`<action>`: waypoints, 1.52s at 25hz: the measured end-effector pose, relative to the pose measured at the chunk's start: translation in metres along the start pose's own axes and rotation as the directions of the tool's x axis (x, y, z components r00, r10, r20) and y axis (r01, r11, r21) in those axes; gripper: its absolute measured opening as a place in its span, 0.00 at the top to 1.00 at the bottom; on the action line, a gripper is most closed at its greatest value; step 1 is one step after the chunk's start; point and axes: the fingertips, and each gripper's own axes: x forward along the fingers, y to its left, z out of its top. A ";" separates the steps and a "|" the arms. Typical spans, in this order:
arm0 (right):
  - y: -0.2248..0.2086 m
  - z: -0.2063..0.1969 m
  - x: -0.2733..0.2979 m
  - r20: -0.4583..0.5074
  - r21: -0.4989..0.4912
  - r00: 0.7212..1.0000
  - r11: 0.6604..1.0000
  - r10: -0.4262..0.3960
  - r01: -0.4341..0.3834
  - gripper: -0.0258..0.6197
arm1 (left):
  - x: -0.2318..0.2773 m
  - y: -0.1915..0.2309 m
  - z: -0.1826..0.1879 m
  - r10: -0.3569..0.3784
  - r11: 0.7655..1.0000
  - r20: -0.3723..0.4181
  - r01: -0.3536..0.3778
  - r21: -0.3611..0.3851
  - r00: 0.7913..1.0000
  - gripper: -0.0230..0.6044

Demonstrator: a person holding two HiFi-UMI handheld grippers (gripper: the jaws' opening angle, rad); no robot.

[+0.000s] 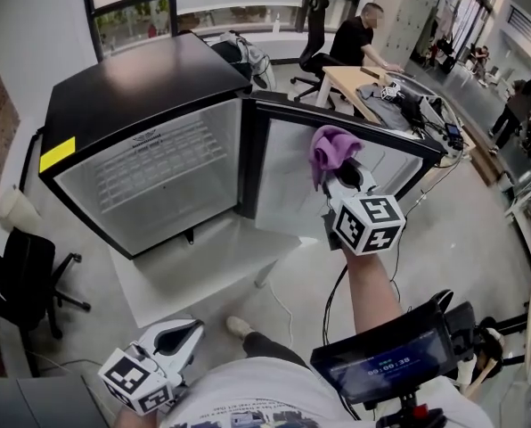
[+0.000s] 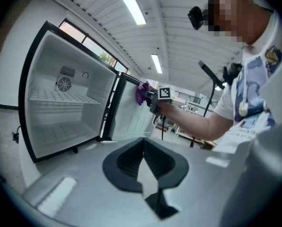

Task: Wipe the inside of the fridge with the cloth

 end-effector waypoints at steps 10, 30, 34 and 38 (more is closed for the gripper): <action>-0.065 -0.008 -0.049 -0.013 0.005 0.987 0.987 -0.163 0.163 0.86 | 0.014 -0.009 0.001 -0.054 0.998 -0.024 0.055 0.022 0.998 0.95; -0.111 -0.011 -0.094 -0.005 0.029 0.955 0.955 -0.295 0.295 0.86 | 0.026 -0.017 0.005 -0.100 0.994 -0.038 0.101 0.035 0.994 0.96; -0.090 -0.010 -0.079 0.002 0.034 0.971 0.971 -0.239 0.239 0.86 | 0.023 -0.016 0.006 -0.088 0.996 -0.033 0.089 0.029 0.996 0.96; -0.052 -0.003 -0.054 0.012 0.014 0.990 0.990 -0.142 0.142 0.86 | 0.019 -0.013 0.007 -0.067 0.997 -0.025 0.068 0.022 0.997 0.95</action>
